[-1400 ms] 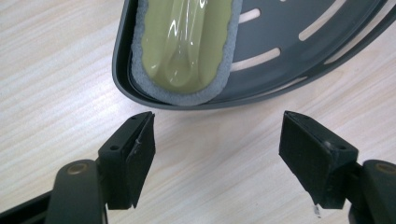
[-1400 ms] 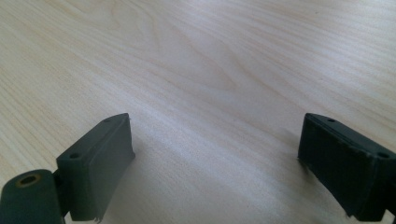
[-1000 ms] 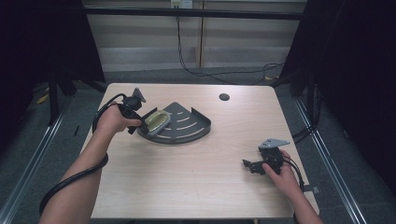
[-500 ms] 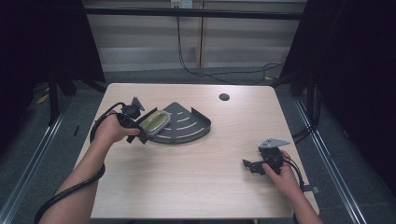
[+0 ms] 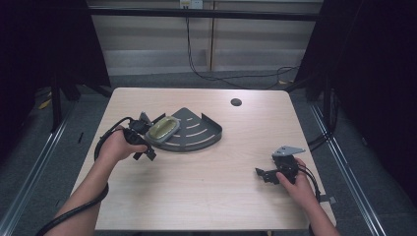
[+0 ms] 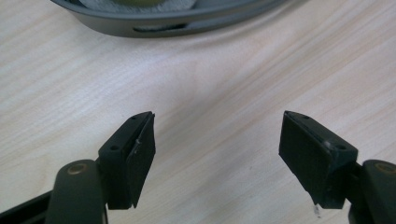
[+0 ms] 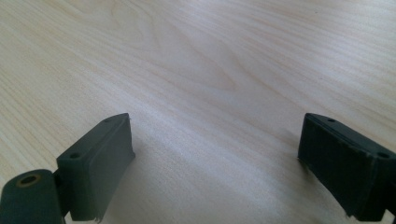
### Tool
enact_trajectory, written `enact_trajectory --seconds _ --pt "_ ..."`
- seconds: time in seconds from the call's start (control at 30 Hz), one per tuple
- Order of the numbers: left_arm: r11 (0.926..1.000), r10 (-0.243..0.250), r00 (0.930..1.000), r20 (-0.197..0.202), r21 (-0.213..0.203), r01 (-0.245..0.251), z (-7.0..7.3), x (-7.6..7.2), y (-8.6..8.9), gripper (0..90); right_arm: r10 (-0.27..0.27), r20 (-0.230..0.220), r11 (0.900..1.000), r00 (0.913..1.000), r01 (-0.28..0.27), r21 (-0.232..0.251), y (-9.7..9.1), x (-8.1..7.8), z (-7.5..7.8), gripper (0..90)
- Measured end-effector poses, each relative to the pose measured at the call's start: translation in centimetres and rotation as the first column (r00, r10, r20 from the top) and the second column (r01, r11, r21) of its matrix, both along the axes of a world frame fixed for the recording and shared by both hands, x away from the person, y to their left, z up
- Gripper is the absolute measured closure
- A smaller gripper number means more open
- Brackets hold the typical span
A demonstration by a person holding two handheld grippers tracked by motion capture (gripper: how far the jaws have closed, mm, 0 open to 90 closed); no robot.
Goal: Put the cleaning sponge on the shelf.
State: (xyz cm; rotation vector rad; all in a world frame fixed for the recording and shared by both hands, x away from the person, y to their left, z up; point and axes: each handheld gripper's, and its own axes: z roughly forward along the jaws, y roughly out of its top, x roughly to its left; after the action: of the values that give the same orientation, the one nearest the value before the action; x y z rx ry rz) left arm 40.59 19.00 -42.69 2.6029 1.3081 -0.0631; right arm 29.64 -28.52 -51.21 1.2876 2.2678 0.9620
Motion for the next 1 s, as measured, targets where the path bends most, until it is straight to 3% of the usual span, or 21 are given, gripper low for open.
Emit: enact_trajectory --seconds 0.77,1.0 --pt "0.9991 -0.03 0.9995 0.007 -0.028 0.03 -2.7 -3.6 1.0 25.6 -0.001 0.002 1.0 1.0 0.001 -0.001 0.0 0.0 0.0 9.4" --pt "0.9984 -0.04 0.9985 0.036 -0.038 0.042 -3.1 -4.6 1.3 24.6 -0.001 0.001 1.0 1.0 0.001 0.0 0.0 0.0 0.0 9.4"
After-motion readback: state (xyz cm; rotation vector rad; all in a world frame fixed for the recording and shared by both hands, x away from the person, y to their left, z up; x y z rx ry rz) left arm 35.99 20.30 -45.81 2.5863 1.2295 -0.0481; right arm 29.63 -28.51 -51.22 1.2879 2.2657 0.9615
